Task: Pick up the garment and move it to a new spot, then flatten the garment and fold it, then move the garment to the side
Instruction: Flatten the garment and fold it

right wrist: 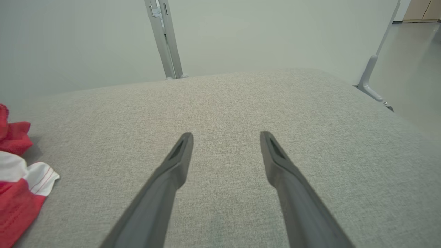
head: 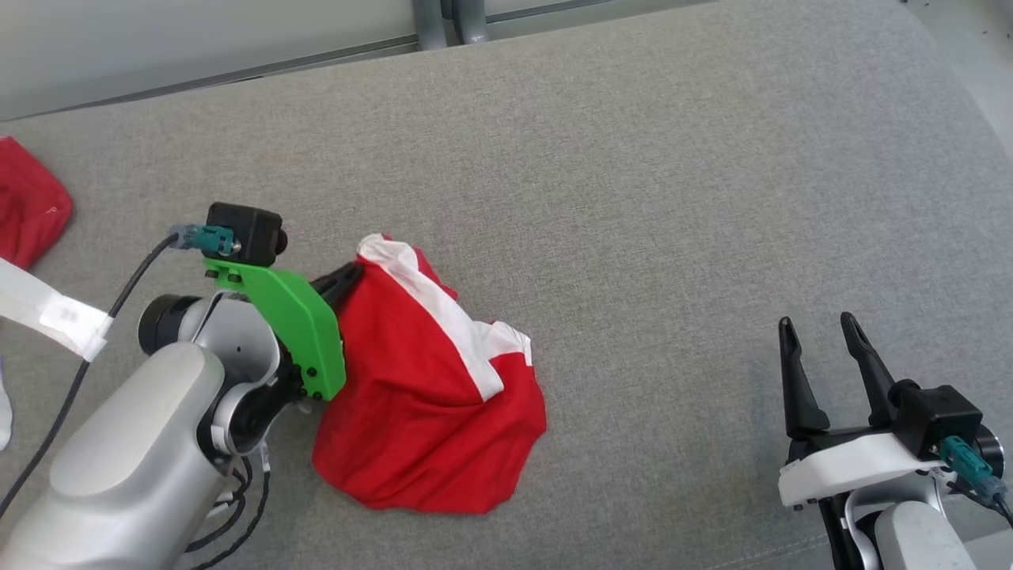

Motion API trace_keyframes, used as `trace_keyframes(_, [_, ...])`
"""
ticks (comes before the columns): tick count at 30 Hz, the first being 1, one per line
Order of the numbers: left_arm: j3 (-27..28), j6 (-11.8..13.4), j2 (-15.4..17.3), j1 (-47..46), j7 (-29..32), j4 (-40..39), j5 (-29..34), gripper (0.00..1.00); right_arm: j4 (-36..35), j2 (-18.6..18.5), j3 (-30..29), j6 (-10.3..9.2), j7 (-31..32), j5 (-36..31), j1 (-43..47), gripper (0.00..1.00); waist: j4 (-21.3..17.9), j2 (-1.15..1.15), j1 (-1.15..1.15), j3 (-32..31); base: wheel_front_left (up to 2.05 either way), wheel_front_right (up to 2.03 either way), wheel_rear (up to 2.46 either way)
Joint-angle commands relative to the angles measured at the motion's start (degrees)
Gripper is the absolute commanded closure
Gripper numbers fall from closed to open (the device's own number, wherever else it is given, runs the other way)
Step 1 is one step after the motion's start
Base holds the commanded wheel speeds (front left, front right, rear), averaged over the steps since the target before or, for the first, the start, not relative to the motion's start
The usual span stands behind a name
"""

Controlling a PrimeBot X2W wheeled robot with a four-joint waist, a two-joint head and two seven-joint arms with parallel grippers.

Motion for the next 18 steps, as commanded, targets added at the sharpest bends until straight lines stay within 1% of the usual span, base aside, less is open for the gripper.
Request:
trace_keyframes(1, [0.7,0.9,-0.2,-1.2,-1.4,-1.5,0.9,1.00,0.1,-0.2,0.1,0.00,0.0,0.4,0.3,0.00,0.8,0.47,0.00,-0.3,0.00,0.00,0.00])
trace_keyframes(4, [1.9,2.7,-0.2,-2.3,-4.4,-4.1,2.7,1.00,0.2,-0.2,0.3,0.00,0.0,0.5,0.1,0.00,1.1,0.47,0.00,-0.5,0.00,0.00,0.00])
trace_keyframes(9, [5.4,7.7,1.3,-1.5,-11.8,-8.5,6.3,1.00,0.4,-0.2,0.2,0.00,0.0,0.5,0.7,0.00,1.4,0.47,0.00,-1.4,0.00,0.00,0.00])
trace_keyframes(10, [5.4,7.7,1.3,-1.5,-11.8,-8.5,6.3,1.00,0.4,-0.2,0.2,0.00,0.0,0.5,0.7,0.00,1.4,0.47,0.00,-1.4,0.00,0.00,0.00])
trace_keyframes(14, [8.9,12.4,4.3,4.0,-15.9,-15.1,6.3,1.00,0.3,-0.2,-0.4,0.00,0.0,0.5,1.7,0.00,1.7,0.47,0.00,-2.5,0.00,0.00,0.00])
trace_keyframes(18, [12.0,17.2,7.3,12.7,-19.0,-22.3,4.6,1.00,-0.1,-0.1,-1.4,0.00,0.0,0.2,3.0,0.00,2.9,0.47,0.00,-3.0,0.00,0.00,0.00])
